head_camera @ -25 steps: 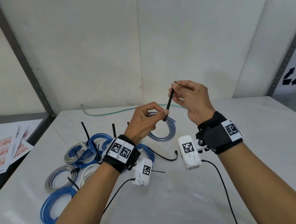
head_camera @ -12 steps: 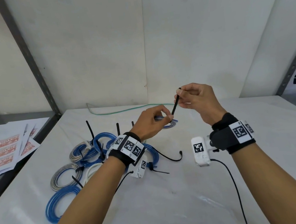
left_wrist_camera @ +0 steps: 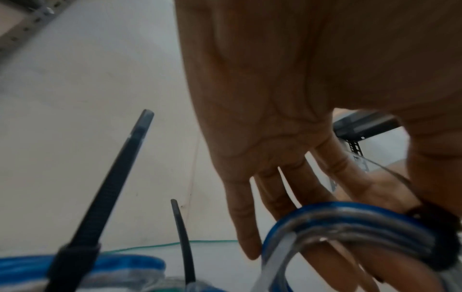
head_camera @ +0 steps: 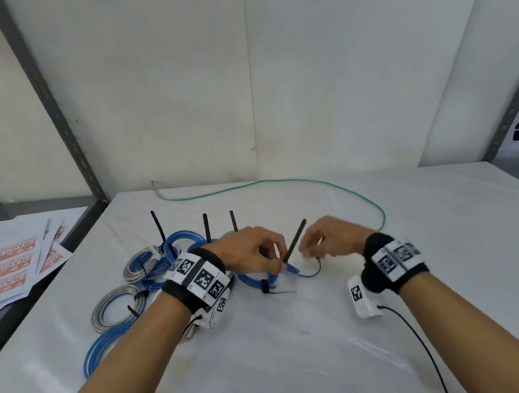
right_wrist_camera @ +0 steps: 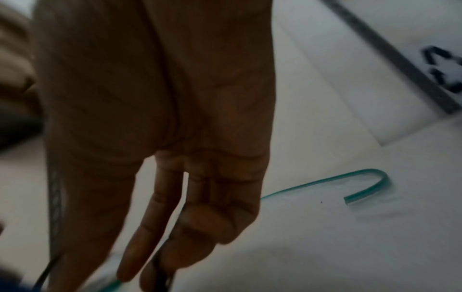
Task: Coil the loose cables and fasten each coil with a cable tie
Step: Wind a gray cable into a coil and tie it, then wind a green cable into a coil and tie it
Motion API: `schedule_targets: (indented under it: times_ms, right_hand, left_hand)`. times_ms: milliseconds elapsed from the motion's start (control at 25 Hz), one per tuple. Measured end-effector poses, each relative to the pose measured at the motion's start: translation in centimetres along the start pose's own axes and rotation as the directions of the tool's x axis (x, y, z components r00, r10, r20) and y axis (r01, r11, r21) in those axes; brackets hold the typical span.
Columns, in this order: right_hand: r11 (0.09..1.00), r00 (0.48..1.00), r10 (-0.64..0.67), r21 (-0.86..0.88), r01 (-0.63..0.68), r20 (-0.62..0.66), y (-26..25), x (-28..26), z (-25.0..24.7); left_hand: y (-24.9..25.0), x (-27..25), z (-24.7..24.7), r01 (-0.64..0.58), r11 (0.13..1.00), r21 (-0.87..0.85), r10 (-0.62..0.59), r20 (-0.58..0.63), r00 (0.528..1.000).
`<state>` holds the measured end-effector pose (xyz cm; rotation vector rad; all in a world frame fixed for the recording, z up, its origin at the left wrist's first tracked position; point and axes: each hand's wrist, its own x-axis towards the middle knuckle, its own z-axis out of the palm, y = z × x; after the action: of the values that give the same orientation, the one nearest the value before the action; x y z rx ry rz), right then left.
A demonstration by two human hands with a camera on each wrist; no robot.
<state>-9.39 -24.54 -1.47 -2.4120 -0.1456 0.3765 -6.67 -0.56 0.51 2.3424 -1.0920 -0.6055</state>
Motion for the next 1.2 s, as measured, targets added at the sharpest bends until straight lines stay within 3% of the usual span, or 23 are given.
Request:
schedule_targets:
  times_ms: [80,200,320,440,520,600,720,800,880,1040,1160,1200]
  right_hand:
    - [0.969,0.992,0.040,-0.248,-0.010,0.118,0.3,0.7,2.0]
    - [0.923,0.991,0.077,-0.383,-0.028,0.114,0.5,0.6,2.0]
    - [0.860,0.960,0.269,-0.467,-0.203,0.078,2.5,-0.5,-0.5]
    - [0.782,0.896,0.439,-0.519,-0.344,0.068,4.3,-3.2,-3.9]
    - [0.767,0.853,0.515,-0.492,-0.413,0.087,4.6,-4.8,-6.0]
    - [0.774,0.857,0.515,-0.431,-0.465,0.001,5.0,-4.6,-7.7]
    - [0.752,0.819,0.470,-0.335,-0.567,-0.330,7.3,-1.8,-8.7]
    - [0.716,0.767,0.462,-0.323,-0.619,-0.444,8.9,-0.3,-8.3]
    - [0.683,0.733,0.502,-0.311,-0.661,-0.458,9.8,0.7,-7.1]
    - [0.716,0.703,0.539,-0.188,-0.672,-0.464,10.0,2.5,-6.4]
    - [0.741,0.712,0.584,-0.102,-0.664,-0.390,9.7,2.7,-6.5]
    - [0.791,0.743,0.574,-0.002,-0.612,-0.345,8.7,2.6,-6.5]
  left_hand:
    - [0.2,0.1,0.9,-0.024,0.997,0.068,0.019,0.069,0.997]
    - [0.2,0.5,1.7,-0.033,0.991,0.131,0.018,0.114,0.993]
    - [0.9,1.2,2.4,-0.040,0.982,0.184,0.007,0.174,0.985]
    - [1.5,1.8,3.1,-0.035,0.969,0.244,-0.014,0.198,0.980]
    - [2.0,2.1,2.7,-0.032,0.966,0.257,-0.027,0.225,0.974]
    - [2.7,2.5,1.8,-0.048,0.978,0.202,0.005,0.208,0.978]
    - [3.5,3.7,0.1,-0.105,0.987,0.123,0.101,0.045,0.994]
    - [3.7,5.0,-0.5,-0.123,0.989,0.082,0.128,-0.064,0.990]
    - [3.8,6.1,-0.7,-0.127,0.991,0.034,0.130,-0.118,0.984]
    - [4.0,7.5,-1.7,-0.128,0.991,-0.031,0.123,-0.147,0.982]
    - [4.0,7.9,-1.9,-0.106,0.994,-0.025,0.100,-0.180,0.979]
    - [4.0,8.1,-1.8,-0.084,0.996,-0.024,0.078,-0.203,0.976]
